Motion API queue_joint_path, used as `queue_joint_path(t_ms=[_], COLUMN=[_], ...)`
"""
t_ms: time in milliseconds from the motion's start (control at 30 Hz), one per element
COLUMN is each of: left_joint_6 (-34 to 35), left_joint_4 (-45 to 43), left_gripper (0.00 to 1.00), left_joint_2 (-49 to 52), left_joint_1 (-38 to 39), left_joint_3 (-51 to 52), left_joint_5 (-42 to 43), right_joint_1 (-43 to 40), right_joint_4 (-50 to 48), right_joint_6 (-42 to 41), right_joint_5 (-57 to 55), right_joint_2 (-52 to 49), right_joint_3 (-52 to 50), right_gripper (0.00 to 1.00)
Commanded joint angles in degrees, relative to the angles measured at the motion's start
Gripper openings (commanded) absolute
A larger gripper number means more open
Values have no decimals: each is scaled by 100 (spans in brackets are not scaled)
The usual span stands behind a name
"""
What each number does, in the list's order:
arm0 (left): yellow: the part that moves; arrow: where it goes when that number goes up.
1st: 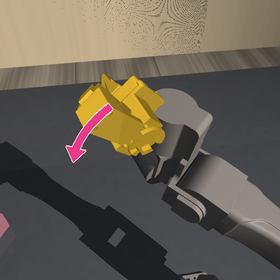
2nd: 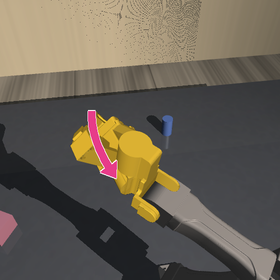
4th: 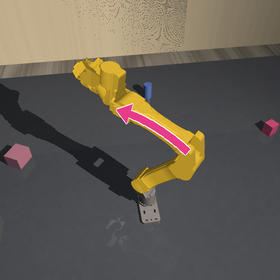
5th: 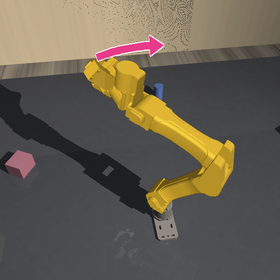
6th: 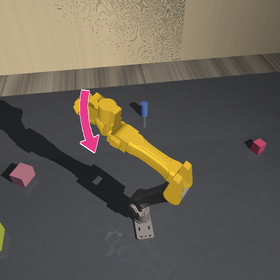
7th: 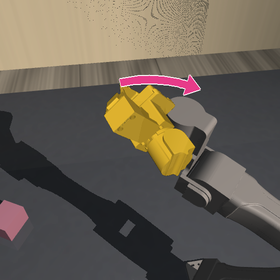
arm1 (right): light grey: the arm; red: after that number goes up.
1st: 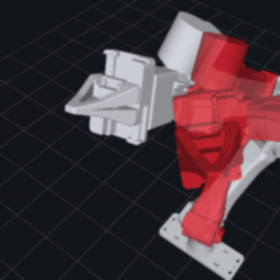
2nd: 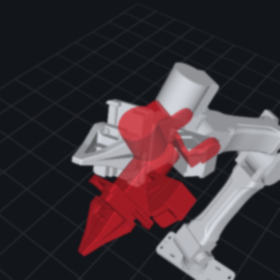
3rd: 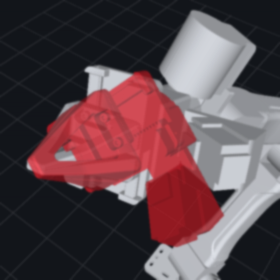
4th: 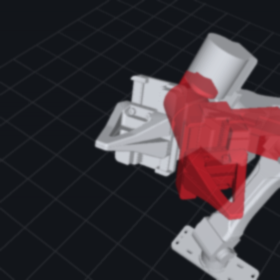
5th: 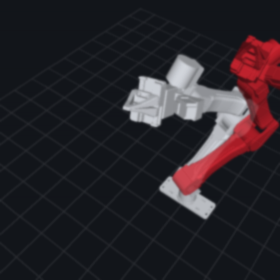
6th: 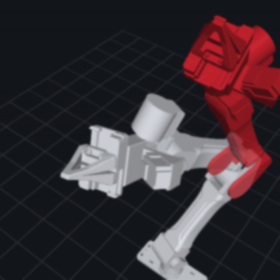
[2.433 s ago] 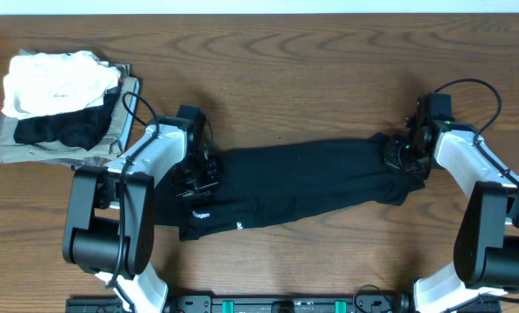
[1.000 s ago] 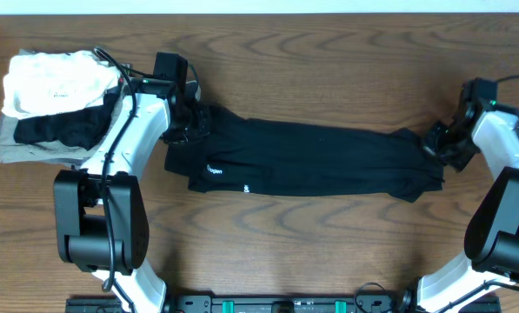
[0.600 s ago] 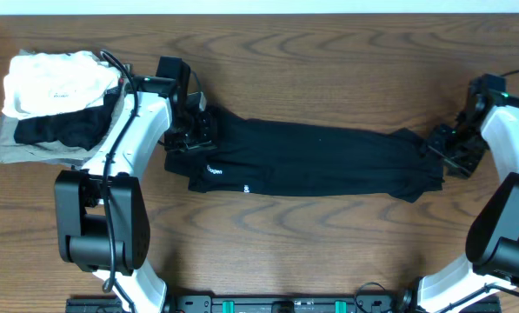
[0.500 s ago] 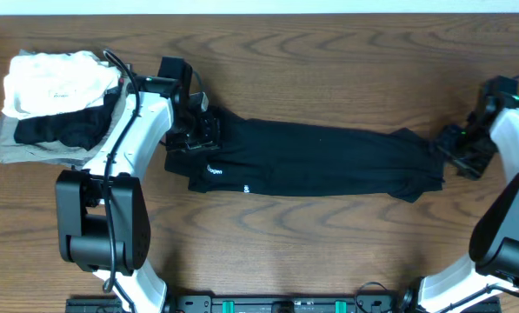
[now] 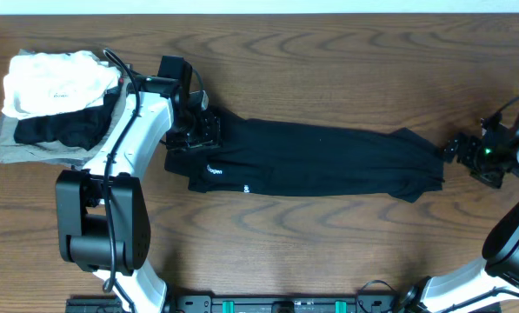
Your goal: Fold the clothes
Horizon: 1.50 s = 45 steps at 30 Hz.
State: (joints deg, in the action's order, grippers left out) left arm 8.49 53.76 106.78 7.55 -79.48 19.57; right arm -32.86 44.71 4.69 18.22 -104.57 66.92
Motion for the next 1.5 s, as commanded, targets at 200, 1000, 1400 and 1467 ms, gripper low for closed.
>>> queue_joint_path(t_ms=[200,1000,1400,1467], left_joint_6=[-120,-120,-120,-120], left_joint_4=[-26,-26,-20,-20], left_gripper=[67,67,67,67], left_joint_2=[-11,-11,-11,-11], left_joint_1=[-2,-2,-2,-2], left_joint_3=[-63,-63,-63,-63], left_joint_5=[52,52,52,52], right_joint_1=[-247,-232,-245,-267], right_joint_4=[-149,339,686,612], right_joint_6=[671,673,581,358], right_joint_5=[1078,1626,1005,835], right_joint_2=[13,-1580,-1598,-1598], right_joint_3=[-354,-409,-400,-389], right_gripper=[99,84,31,18])
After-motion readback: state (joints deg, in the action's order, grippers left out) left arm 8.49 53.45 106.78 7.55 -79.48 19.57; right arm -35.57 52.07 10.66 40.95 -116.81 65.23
